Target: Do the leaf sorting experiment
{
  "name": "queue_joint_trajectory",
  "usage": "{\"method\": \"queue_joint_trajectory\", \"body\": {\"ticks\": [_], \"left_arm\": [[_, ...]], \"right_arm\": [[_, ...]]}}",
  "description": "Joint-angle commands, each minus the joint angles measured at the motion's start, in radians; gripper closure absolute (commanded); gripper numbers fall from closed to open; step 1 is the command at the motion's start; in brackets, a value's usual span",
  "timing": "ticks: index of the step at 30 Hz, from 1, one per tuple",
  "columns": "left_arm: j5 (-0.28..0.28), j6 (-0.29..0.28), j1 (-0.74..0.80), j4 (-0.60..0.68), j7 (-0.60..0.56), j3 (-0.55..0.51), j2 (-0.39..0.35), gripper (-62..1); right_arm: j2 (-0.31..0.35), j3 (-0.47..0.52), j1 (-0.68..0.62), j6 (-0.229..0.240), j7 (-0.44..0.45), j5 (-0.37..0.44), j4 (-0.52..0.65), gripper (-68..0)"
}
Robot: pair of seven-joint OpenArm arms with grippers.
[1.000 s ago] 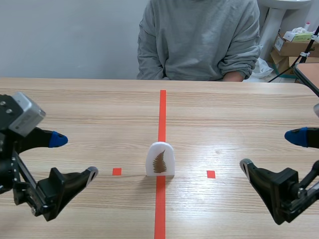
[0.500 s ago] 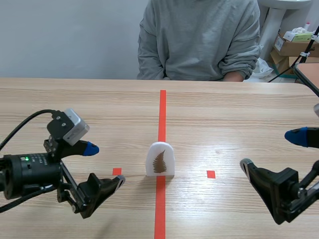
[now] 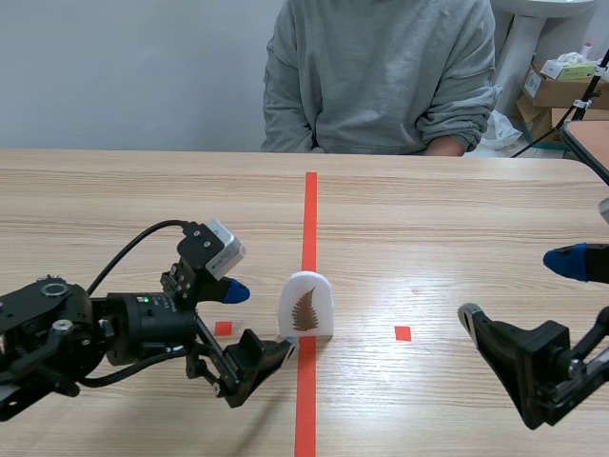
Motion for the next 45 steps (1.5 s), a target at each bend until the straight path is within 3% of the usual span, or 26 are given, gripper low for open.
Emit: {"method": "queue_joint_trajectory", "body": {"ticks": [1,5,15,22,29,31,36,45], "left_arm": [[-0.006,-0.002,-0.017,-0.005,-0.022,-0.010,0.026,-62.3],[0.001,0.001,-0.037,-0.058,-0.049,-0.009,0.076,-62.3],[0.122,0.001,-0.037,-0.078,-0.090,-0.009,0.140,-62.3],[0.169,0.001,-0.037,-0.079,-0.093,-0.010,0.165,-62.3],[0.174,0.001,-0.037,-0.084,-0.094,-0.010,0.167,-61.9],[0.174,0.001,-0.037,-0.084,-0.095,-0.010,0.167,-54.8],[0.174,0.002,-0.037,-0.084,-0.097,-0.010,0.167,-28.3],[0.174,0.001,-0.037,-0.084,-0.097,-0.010,0.167,-6.1]], "right_arm": [[0.010,0.012,0.012,-0.002,0.012,0.007,0.001,-61.9],[0.003,0.012,0.012,-0.002,0.012,0.007,0.001,-61.9],[-0.001,0.012,0.012,-0.002,0.012,0.007,0.001,-61.9],[-0.001,0.012,0.026,-0.003,0.011,0.007,0.001,-61.9],[-0.001,0.012,0.029,-0.002,0.011,0.007,0.001,-61.9],[-0.001,0.012,0.029,-0.002,0.011,0.007,0.001,-61.9],[-0.001,0.012,0.029,-0.002,0.011,0.007,0.001,-61.9],[-0.001,0.012,0.029,-0.002,0.011,0.007,0.001,-61.9]]}}
